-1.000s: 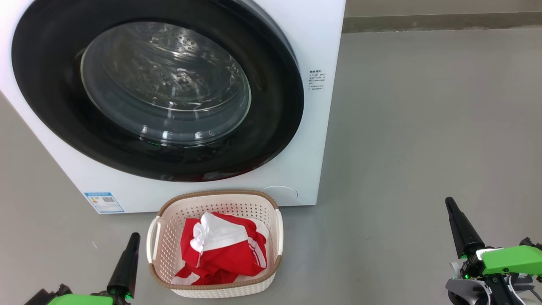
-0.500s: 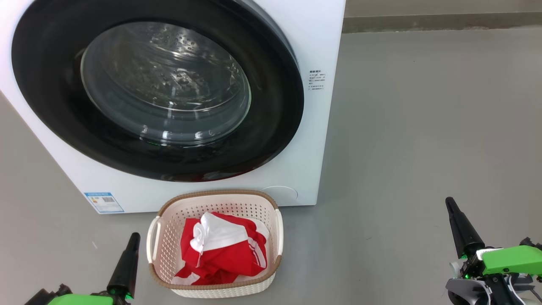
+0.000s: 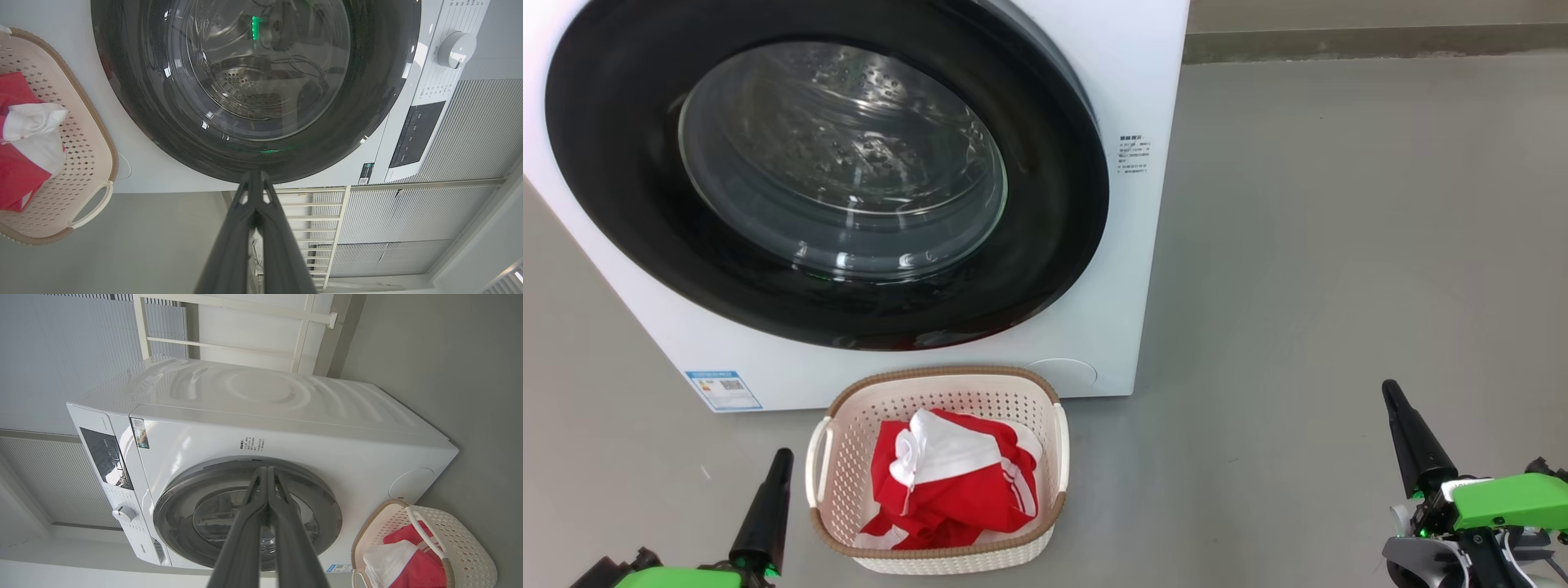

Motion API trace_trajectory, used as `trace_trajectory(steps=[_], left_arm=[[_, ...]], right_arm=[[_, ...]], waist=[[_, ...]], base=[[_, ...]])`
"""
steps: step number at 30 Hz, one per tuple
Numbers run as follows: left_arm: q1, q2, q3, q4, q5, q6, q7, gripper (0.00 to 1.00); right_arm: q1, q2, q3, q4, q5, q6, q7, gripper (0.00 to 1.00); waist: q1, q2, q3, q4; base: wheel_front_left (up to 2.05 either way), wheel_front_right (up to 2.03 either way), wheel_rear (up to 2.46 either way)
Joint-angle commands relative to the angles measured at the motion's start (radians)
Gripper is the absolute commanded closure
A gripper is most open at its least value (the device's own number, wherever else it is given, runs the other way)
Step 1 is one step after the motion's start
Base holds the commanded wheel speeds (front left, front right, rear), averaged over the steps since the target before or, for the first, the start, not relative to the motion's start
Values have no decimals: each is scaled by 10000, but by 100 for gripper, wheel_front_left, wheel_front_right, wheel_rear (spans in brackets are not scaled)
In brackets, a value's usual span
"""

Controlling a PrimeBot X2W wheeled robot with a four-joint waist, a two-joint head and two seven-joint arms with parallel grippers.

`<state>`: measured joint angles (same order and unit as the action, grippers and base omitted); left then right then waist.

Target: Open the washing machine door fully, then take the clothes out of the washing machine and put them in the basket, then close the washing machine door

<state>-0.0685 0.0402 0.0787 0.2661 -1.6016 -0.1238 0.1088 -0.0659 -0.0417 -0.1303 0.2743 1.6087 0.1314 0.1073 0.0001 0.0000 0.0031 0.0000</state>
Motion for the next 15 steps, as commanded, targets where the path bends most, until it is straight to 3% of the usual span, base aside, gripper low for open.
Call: trace_trajectory(steps=[1,15], left_arm=[[-395,101,356,-211,-66,-69,48,100],[-395,101,355,-211,-67,-69,47,100]], right_arm=[[-421,-88,158,-295,-7,-7,65,100],[-421,-88,157,-295,-8,-7,66,100]], waist=[[0,0,0,0],[0,0,0,0]], base=[[0,0,0],[0,0,0]])
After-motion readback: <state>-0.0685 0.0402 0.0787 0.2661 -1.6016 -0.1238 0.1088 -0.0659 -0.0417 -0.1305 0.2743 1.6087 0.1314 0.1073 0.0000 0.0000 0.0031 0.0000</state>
